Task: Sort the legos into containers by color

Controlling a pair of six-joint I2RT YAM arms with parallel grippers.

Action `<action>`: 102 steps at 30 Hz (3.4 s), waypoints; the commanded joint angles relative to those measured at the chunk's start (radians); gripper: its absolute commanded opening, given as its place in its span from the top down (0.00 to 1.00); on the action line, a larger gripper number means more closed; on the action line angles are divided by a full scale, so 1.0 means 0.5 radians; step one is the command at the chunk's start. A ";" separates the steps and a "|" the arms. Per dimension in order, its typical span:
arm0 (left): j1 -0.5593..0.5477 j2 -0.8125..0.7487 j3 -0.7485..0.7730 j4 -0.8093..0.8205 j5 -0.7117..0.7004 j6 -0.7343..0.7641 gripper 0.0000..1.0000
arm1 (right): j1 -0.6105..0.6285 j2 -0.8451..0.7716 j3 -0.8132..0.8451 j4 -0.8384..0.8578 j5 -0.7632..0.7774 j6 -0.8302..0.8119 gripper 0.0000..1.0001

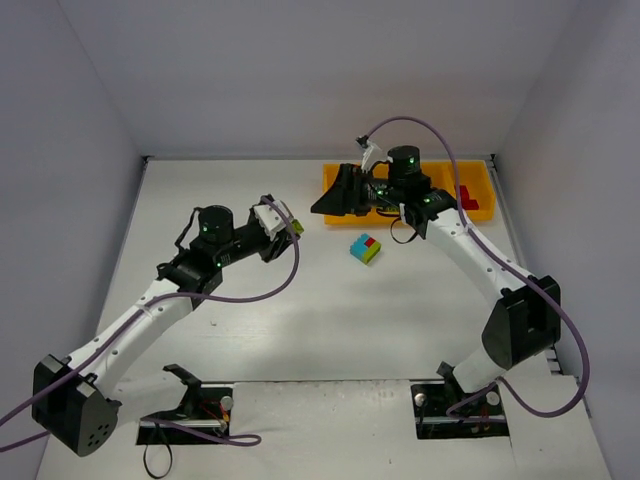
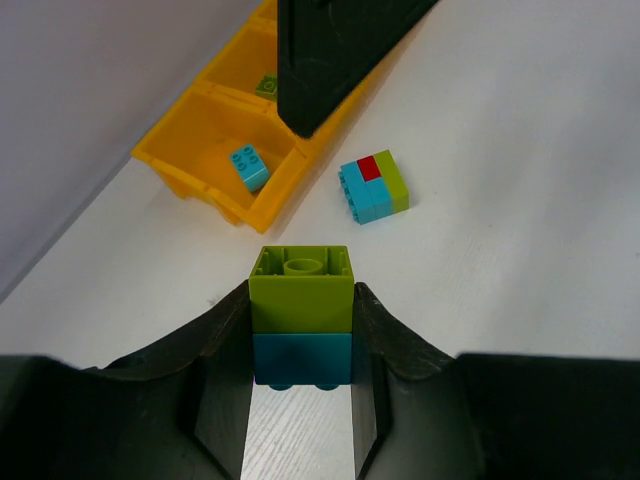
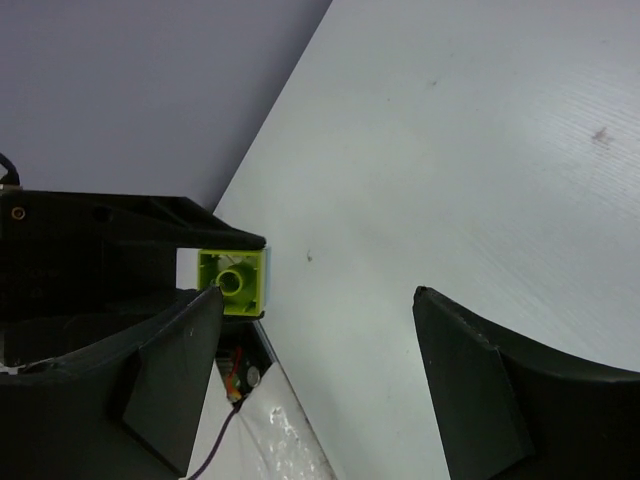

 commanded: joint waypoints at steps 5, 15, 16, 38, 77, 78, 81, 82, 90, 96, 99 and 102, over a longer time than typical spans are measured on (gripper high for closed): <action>-0.076 0.114 0.280 -0.030 0.027 0.097 1.00 | 0.060 -0.114 -0.006 0.117 -0.144 -0.022 0.27; -0.178 0.188 0.310 0.046 -0.025 0.082 1.00 | 0.121 -0.105 -0.009 0.117 -0.101 0.002 0.27; -0.181 0.203 0.332 0.034 -0.028 0.085 1.00 | 0.124 -0.111 -0.012 0.117 -0.101 0.005 0.28; -0.181 0.255 0.400 0.004 0.012 0.131 1.00 | 0.158 -0.197 -0.147 0.111 0.034 -0.072 0.83; -0.178 0.273 0.335 0.022 -0.135 0.257 0.42 | 0.155 -0.240 -0.116 0.108 -0.101 -0.050 1.00; -0.178 0.274 0.338 0.028 -0.132 0.257 0.44 | 0.155 -0.240 -0.116 0.108 -0.104 -0.050 1.00; -0.178 0.289 0.350 0.028 -0.120 0.260 0.51 | 0.155 -0.234 -0.110 0.111 -0.107 -0.053 1.00; -0.178 0.295 0.347 0.028 -0.120 0.257 0.52 | 0.155 -0.234 -0.107 0.108 -0.107 -0.053 1.00; -0.178 0.323 0.347 0.083 -0.105 0.208 0.55 | 0.155 -0.222 -0.107 0.108 -0.104 -0.056 1.00; -0.178 0.329 0.347 0.135 -0.108 0.171 0.54 | 0.155 -0.212 -0.104 0.108 -0.098 -0.059 1.00; -0.178 0.332 0.338 0.160 -0.105 0.155 0.55 | 0.155 -0.206 -0.107 0.111 -0.098 -0.056 1.00; -0.175 0.341 0.338 0.163 -0.099 0.155 0.74 | 0.155 -0.209 -0.104 0.108 -0.092 -0.053 1.00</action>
